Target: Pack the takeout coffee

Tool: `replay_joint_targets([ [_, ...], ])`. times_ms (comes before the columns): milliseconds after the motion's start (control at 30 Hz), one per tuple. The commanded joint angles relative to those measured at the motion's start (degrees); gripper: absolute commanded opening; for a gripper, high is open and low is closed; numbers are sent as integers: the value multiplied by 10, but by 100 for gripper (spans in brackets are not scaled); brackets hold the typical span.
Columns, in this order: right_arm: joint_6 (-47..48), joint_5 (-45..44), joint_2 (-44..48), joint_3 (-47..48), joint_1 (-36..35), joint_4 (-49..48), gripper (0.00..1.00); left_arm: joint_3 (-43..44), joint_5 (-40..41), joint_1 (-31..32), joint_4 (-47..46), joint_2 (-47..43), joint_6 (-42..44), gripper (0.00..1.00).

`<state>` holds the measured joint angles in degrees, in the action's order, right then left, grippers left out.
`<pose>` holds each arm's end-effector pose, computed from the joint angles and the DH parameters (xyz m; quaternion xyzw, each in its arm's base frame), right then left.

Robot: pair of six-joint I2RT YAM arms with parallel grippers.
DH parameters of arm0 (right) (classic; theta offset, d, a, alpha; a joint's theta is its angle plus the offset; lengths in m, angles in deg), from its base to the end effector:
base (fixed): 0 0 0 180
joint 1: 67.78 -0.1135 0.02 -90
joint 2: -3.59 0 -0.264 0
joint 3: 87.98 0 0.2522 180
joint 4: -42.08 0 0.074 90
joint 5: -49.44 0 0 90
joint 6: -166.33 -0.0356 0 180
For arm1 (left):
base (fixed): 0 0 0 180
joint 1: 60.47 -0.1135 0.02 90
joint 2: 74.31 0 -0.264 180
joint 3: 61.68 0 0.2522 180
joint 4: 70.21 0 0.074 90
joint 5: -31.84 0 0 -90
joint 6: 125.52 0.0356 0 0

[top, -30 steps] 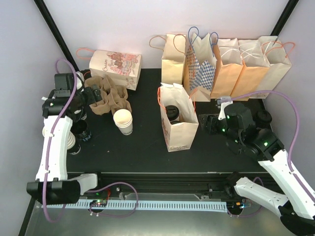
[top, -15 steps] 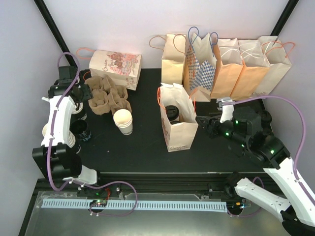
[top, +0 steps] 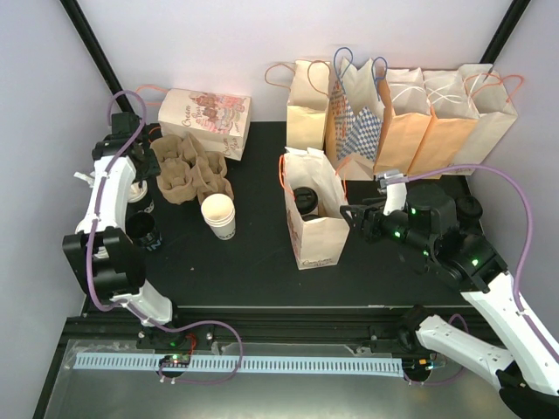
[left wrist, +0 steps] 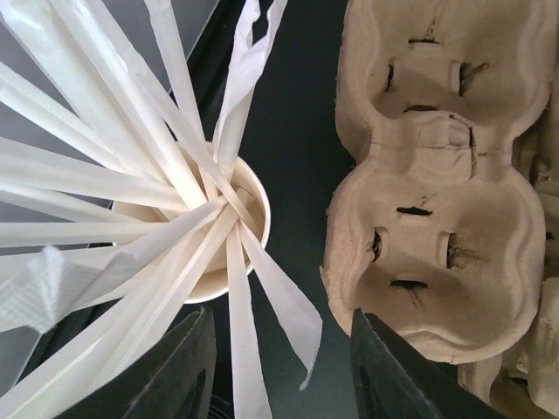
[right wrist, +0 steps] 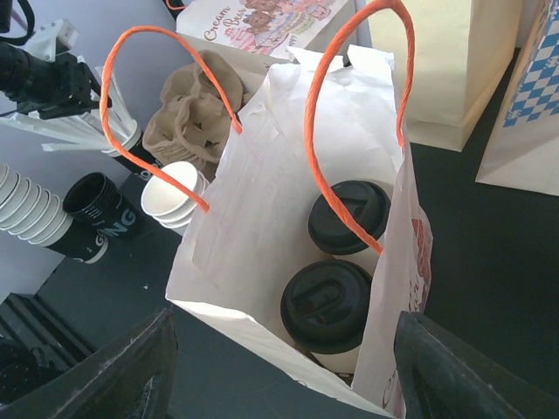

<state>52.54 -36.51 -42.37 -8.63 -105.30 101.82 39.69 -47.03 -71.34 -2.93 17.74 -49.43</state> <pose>0.1136 0.0904 0.3935 -0.1200 0.8408 0.2945 0.4380 0.3288 0.0701 0.3258 -0.2314 0.9286 0.0859 0.2770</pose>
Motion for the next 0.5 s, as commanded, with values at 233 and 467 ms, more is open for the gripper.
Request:
replay_joint_targets([
  [233, 14, 13, -5, 8, 2, -15, 71, -4, 18, -3, -23, 10, -7, 4],
  [467, 13, 15, -11, 10, 2, -18, 71, 2, 34, -1, -17, -6, -6, 2],
])
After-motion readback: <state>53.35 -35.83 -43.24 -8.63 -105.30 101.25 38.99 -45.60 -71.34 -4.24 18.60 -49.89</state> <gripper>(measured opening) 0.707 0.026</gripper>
